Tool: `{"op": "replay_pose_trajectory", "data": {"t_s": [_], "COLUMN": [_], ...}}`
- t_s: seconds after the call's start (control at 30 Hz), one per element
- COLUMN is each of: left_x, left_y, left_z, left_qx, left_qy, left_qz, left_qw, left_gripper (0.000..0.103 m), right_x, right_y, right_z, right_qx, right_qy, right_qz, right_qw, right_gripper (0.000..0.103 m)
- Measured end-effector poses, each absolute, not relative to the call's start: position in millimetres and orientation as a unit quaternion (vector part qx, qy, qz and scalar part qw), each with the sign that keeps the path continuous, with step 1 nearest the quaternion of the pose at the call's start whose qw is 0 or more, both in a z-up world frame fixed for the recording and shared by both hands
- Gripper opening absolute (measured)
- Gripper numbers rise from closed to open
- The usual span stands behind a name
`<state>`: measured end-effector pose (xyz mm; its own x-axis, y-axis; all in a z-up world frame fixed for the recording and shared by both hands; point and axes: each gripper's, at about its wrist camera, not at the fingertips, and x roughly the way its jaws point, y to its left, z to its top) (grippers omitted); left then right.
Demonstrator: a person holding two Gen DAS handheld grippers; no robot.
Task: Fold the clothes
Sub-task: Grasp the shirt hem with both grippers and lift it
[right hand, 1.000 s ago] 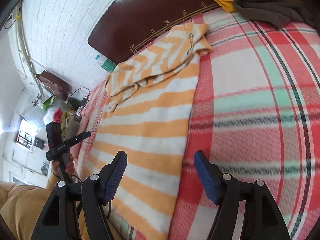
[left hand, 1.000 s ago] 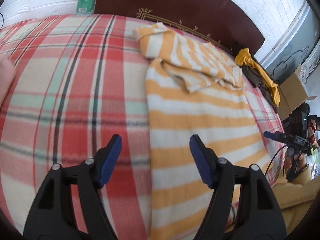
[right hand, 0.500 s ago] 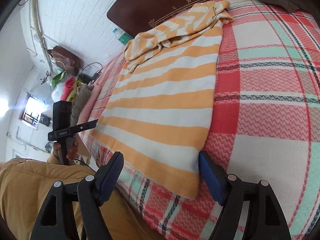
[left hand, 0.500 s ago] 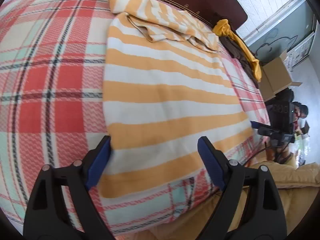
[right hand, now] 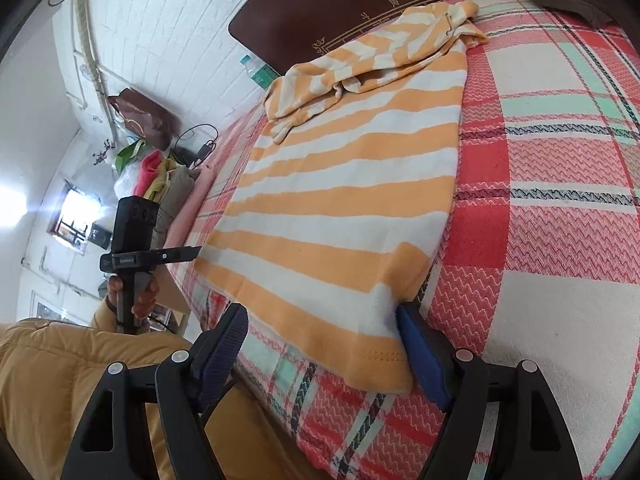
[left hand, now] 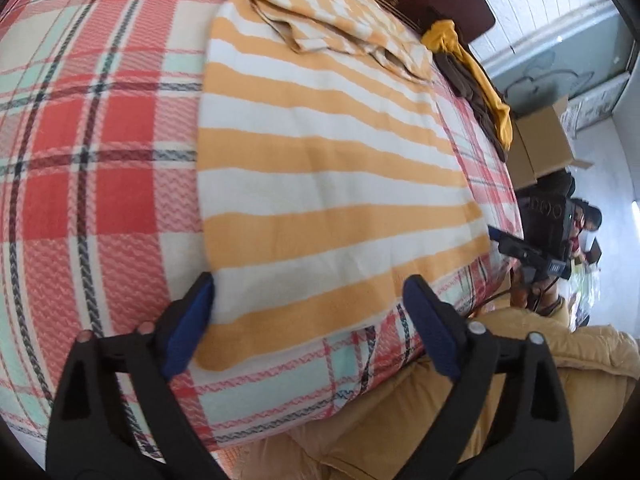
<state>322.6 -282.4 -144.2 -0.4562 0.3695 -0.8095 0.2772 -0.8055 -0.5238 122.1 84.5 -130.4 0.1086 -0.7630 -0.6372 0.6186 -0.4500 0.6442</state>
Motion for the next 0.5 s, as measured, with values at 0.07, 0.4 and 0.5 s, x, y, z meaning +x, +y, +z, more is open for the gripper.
{"op": "replay_pose_trajectory", "data": {"t_s": [0.07,0.4,0.5], "left_x": [319.1,318.6,321.9], "left_y": [-280.9,-302.0,-310.3], "left_z": [-144.7,-149.4,-146.1], "left_qx": [-0.529,-0.551,-0.531], "left_qy": [-0.305,-0.349,-0.389], "left_qz": [0.791,0.757,0.753], "left_qw": [0.031,-0.019,-0.002], "left_gripper": [0.096,0.007,0.007], "right_x": [122.2,101.8,96.5], "right_y": [82.4,87.5,91.2], "right_z": [-130.9,-146.7,-145.1], "right_qx": [0.53,0.547,0.542], "right_qy": [-0.06,-0.11,-0.146], "right_qz": [-0.669,-0.656,-0.647], "right_qw": [0.517,0.509,0.516], "right_gripper": [0.067,0.015,0.015]}}
